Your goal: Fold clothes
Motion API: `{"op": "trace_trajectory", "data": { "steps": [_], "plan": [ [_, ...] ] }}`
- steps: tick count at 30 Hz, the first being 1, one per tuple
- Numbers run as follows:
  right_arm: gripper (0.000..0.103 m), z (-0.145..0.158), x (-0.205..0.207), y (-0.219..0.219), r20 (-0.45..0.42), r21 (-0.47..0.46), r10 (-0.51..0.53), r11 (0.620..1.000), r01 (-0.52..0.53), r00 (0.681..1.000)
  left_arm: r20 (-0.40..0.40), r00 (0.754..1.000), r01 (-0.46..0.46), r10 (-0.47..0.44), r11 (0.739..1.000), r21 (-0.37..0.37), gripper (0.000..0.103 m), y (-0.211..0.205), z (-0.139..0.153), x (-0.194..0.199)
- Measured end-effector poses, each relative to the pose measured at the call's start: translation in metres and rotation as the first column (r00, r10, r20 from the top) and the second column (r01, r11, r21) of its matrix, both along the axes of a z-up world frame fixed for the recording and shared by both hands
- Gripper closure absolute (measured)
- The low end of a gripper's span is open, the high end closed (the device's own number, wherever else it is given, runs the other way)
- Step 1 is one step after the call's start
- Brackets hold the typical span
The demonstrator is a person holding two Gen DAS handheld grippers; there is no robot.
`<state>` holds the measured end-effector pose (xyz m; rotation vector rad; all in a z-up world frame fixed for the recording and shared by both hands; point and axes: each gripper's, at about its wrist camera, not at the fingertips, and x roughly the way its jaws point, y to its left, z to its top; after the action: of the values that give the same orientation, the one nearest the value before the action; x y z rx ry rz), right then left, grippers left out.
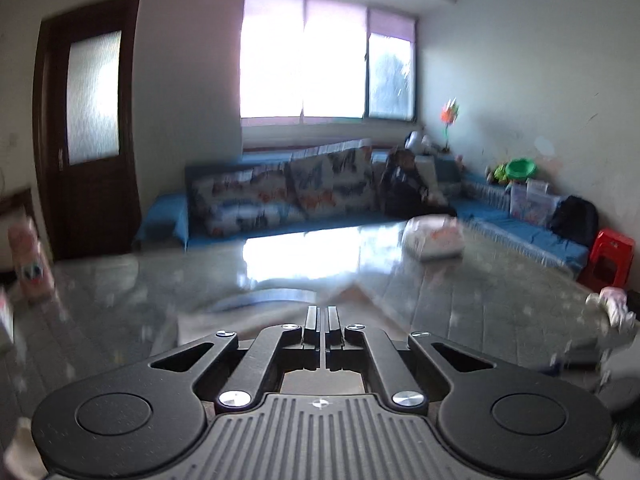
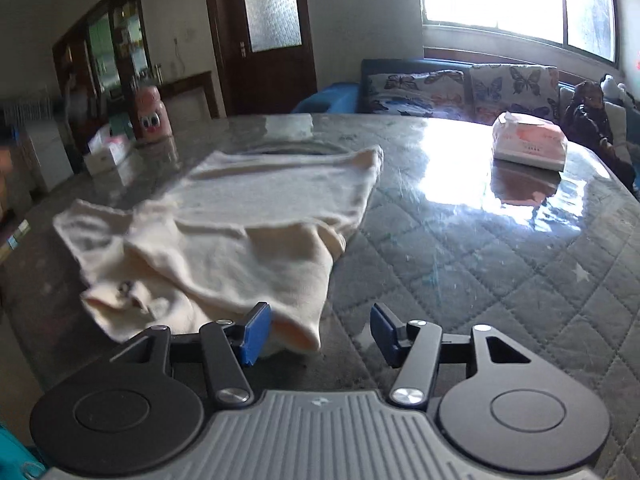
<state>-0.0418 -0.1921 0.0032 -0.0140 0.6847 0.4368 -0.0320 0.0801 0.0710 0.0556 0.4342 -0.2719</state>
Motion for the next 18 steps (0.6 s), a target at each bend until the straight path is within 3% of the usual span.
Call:
{"op": "trace_trajectory", "data": {
  "steps": [4,8,13,16,17,18],
  "plan": [
    [0.048,0.004,0.009,-0.001,0.004,0.018,-0.016,1.000,0.016,1.000,-0.107,0.993,-0.039,0.040,0.999,0.018,0.096,0.008,-0.036,0.001],
    [0.047,0.001,0.006,0.005,-0.011,0.000,0.014,1.000,-0.014,1.000,-0.190,0.977,-0.088,0.095,0.995,0.042,0.072,0.016,-0.064,0.004],
    [0.047,-0.007,0.000,0.011,-0.027,-0.029,0.029,0.999,-0.030,0.999,-0.237,0.966,-0.101,0.105,0.994,0.030,0.063,0.017,-0.076,0.007],
    [0.047,-0.008,-0.001,0.013,-0.031,-0.031,0.032,0.999,-0.033,0.999,-0.234,0.968,-0.085,0.095,0.995,0.052,0.068,0.009,-0.078,0.006],
    [0.047,-0.009,-0.001,0.014,-0.030,-0.032,0.036,0.999,-0.037,0.999,-0.241,0.966,-0.086,0.094,0.995,0.044,0.083,0.010,-0.079,0.007],
    [0.047,-0.009,-0.002,0.015,-0.025,-0.036,0.042,0.998,-0.043,0.999,-0.249,0.964,-0.089,0.094,0.996,0.031,0.088,0.011,-0.078,0.008]
  ]
}}
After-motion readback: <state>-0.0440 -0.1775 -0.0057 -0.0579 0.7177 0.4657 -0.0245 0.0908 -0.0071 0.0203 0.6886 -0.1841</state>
